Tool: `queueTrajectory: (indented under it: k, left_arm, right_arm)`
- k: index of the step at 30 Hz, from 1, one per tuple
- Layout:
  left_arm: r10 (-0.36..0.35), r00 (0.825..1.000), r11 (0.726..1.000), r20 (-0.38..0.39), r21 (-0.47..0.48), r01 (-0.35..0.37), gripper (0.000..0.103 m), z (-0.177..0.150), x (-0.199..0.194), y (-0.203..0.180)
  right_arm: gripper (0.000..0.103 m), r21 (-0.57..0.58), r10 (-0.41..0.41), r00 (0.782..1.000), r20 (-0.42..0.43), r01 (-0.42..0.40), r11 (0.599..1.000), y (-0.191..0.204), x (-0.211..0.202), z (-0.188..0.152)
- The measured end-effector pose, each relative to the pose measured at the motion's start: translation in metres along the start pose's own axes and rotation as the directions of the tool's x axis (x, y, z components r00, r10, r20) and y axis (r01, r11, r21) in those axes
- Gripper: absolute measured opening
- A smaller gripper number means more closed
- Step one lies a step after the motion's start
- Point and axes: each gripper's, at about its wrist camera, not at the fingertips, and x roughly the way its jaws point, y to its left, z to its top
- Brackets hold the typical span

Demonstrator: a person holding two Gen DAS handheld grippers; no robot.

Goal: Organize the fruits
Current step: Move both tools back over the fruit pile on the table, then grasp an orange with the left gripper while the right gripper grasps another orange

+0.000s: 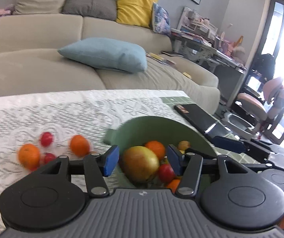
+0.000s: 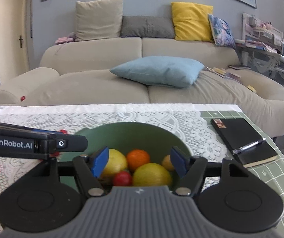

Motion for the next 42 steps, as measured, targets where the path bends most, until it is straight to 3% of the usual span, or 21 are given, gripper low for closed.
queueTrajectory:
  k: [10,21,25,33,38,42]
  left_arm:
    - [0.147,0.989,0.986,0.024,0.081,-0.148,0.065,-0.007,-0.034,0.038]
    - [0.251,0.967,0.967,0.033,0.031,-0.252,0.065,-0.013,-0.047,0.088]
    - [0.261,0.965,0.965,0.027,-0.002,-0.261,0.065,-0.018,-0.045,0.105]
    - [0.256,0.967,0.967,0.02,-0.024,-0.255,0.065,-0.03,-0.037,0.125]
    - [0.24,0.971,0.971,0.003,0.014,-0.24,0.063,-0.036,-0.028,0.126]
    - [0.217,0.976,0.976,-0.011,0.013,-0.217,0.063,-0.036,-0.019,0.13]
  right_arm:
    - [0.067,-0.065,0.117,0.993,-0.005,-0.117,0.991,0.055,0.004,0.001]
    - [0.067,-0.13,0.206,0.978,-0.038,-0.21,0.969,0.116,0.023,0.001]
    - [0.064,-0.163,0.198,0.979,-0.053,-0.204,0.965,0.131,0.036,-0.005]
    - [0.044,-0.222,0.186,0.981,-0.048,-0.192,0.956,0.14,0.058,-0.025]
    - [0.04,-0.275,0.192,0.98,-0.049,-0.198,0.941,0.148,0.062,-0.031]
    - [0.04,-0.323,0.153,0.988,-0.037,-0.157,0.933,0.156,0.067,-0.033]
